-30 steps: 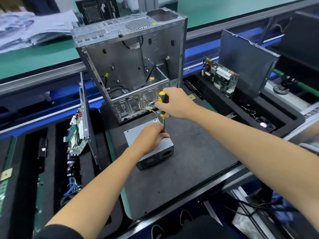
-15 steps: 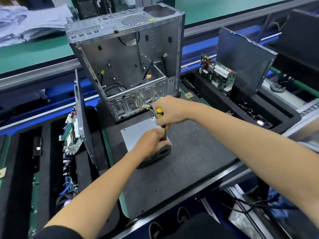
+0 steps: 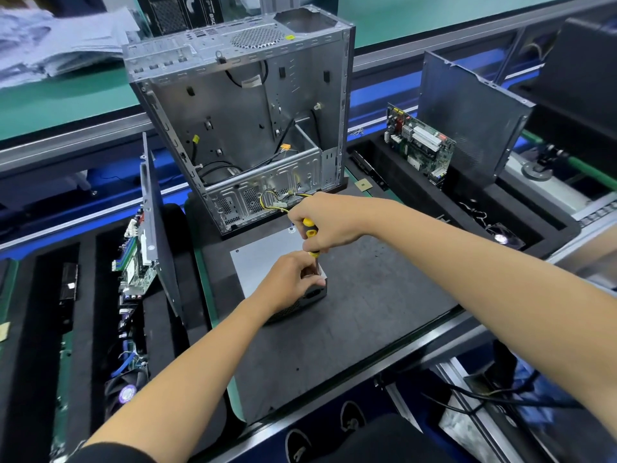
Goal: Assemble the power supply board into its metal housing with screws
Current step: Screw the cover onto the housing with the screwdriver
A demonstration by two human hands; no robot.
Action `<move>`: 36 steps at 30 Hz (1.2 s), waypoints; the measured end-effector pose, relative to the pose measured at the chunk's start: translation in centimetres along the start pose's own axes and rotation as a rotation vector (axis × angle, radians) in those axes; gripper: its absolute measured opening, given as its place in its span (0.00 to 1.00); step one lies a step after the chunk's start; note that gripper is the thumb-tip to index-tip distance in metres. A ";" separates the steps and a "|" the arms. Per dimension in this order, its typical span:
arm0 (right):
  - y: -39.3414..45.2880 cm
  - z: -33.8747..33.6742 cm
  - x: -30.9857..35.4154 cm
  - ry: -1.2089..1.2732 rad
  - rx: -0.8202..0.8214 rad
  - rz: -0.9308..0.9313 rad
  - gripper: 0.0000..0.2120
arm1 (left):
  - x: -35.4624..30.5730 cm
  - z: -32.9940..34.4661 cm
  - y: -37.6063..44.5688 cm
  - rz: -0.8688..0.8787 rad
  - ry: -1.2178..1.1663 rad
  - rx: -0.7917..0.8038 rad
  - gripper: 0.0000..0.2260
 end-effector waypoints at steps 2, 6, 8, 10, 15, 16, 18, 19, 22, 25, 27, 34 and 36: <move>0.0 0.1 0.2 -0.020 0.012 -0.009 0.07 | 0.1 -0.1 0.2 -0.005 0.003 0.056 0.04; 0.0 0.2 0.8 -0.082 0.036 -0.042 0.07 | -0.3 -0.3 0.4 0.015 0.063 0.121 0.07; -0.1 0.1 0.9 -0.092 0.035 -0.049 0.07 | -0.5 -0.3 0.4 0.033 0.074 0.119 0.07; -0.1 0.0 1.1 -0.113 0.031 -0.064 0.07 | -0.5 -0.3 0.2 0.033 0.049 0.109 0.05; -0.3 0.4 2.0 -0.164 0.045 -0.116 0.07 | -0.4 -0.4 0.2 0.006 -0.005 0.083 0.14; -0.4 0.5 2.1 -0.166 0.048 -0.116 0.07 | -0.4 -0.4 0.2 0.005 -0.007 0.083 0.14; -0.6 0.6 2.0 -0.163 0.065 -0.106 0.06 | -0.3 -0.3 0.2 0.007 -0.022 0.089 0.13; -0.6 0.6 1.9 -0.159 0.076 -0.094 0.06 | -0.2 -0.3 0.1 0.006 -0.033 0.098 0.11; -0.9 0.4 1.4 -0.149 0.086 -0.051 0.08 | -0.2 -0.3 0.2 0.003 -0.075 0.124 0.06; -1.0 -0.1 1.1 -0.201 0.040 -0.030 0.06 | -0.3 -0.3 0.3 0.003 -0.090 0.155 0.06; -1.0 -0.3 1.0 -0.240 0.008 -0.024 0.05 | -0.3 -0.4 0.4 0.000 -0.092 0.164 0.06; -0.4 0.2 1.4 -0.385 -0.039 0.000 0.11 | -0.3 -0.3 0.2 0.016 -0.111 0.158 0.03; -0.1 0.5 1.5 -0.437 -0.024 0.023 0.13 | -0.1 -0.3 0.2 -0.002 -0.122 0.137 0.04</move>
Point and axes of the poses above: each hand's wrist, its own y-axis towards the middle knuckle, its own z-axis out of the palm, x = y × z, the point moved 10 cm from there along y, towards the middle knuckle, and after that the axes turned 1 degree about z, right-handed, at the moved point
